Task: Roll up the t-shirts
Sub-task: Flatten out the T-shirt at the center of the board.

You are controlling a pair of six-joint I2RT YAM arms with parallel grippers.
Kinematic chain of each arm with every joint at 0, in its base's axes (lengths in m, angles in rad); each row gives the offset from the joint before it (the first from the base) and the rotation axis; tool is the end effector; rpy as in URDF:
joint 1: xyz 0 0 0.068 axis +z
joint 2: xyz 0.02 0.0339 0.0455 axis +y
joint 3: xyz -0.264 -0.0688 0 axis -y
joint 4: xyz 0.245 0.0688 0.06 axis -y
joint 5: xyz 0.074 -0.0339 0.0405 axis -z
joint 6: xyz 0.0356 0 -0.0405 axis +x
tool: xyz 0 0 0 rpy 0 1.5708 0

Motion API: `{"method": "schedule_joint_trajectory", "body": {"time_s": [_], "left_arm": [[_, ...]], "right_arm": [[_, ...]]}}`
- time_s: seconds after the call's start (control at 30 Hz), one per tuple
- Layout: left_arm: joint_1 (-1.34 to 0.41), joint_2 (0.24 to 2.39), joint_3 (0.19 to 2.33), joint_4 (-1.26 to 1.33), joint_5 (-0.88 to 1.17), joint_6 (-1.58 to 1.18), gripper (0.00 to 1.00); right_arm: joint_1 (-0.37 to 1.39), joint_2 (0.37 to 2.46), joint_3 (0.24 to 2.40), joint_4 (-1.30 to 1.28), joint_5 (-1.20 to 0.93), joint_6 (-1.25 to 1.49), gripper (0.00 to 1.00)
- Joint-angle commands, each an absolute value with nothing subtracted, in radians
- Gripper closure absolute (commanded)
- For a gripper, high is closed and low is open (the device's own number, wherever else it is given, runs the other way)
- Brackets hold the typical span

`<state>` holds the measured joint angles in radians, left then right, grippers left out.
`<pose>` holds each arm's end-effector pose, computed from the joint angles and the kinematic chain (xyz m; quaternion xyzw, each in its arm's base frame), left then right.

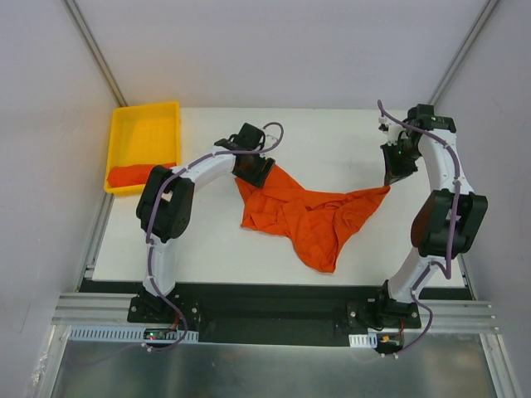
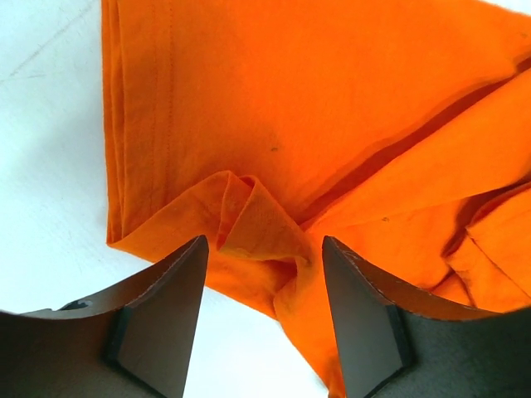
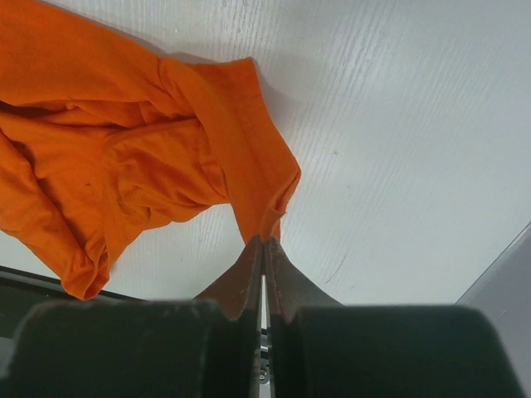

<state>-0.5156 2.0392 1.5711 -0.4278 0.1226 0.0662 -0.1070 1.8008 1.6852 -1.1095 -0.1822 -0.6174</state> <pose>0.3921 -0.2272 0.2067 0.2896 0.8964 -0.1300 0.3093 0.3660 -0.0328 0.2993 -0.2628 0.9453 0.0231 0.1919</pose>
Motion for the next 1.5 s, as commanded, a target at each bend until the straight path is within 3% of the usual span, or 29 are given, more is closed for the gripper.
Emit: {"method": "schedule_joint_trajectory", "body": {"time_s": [0.0,0.13,0.27,0.3,0.5,0.7,0.83,0.9,1.03,1.23,1.47], "left_arm": [[-0.512,2.068,1.574,-0.446,0.123,0.068,0.43],[-0.512,2.085,1.588,-0.446,0.135,0.075,0.52],[-0.512,2.059,1.592,-0.449,0.115,0.086,0.95],[-0.511,2.022,1.591,-0.456,0.107,0.095,1.0],[-0.445,1.725,1.428,-0.521,0.14,0.106,1.0],[-0.304,1.58,1.221,-0.842,0.222,0.107,1.0],[-0.27,1.615,1.183,-1.009,0.253,0.159,0.56],[-0.238,1.602,1.169,-0.993,0.227,0.181,0.53],[-0.206,1.623,1.265,-0.881,0.205,0.187,0.5],[-0.203,1.868,1.569,-0.868,0.251,0.143,0.56],[-0.202,2.032,1.747,-0.876,0.359,0.195,0.51]], "right_arm": [[-0.098,1.79,1.724,-1.123,-0.192,-0.601,0.99],[-0.095,1.776,1.706,-1.121,-0.187,-0.607,0.99],[-0.097,1.769,1.692,-1.12,-0.175,-0.612,0.99],[-0.097,1.766,1.689,-1.12,-0.17,-0.615,0.99],[-0.104,1.752,1.666,-1.112,-0.135,-0.626,0.99],[-0.11,1.755,1.649,-1.109,-0.123,-0.638,0.99],[-0.098,1.74,1.638,-1.109,-0.114,-0.649,0.99],[-0.091,1.729,1.64,-1.108,-0.107,-0.653,0.99],[-0.077,1.723,1.641,-1.101,-0.084,-0.664,0.99],[-0.055,1.723,1.631,-1.098,-0.071,-0.678,0.99],[-0.051,1.735,1.626,-1.098,-0.054,-0.687,0.99]]}}
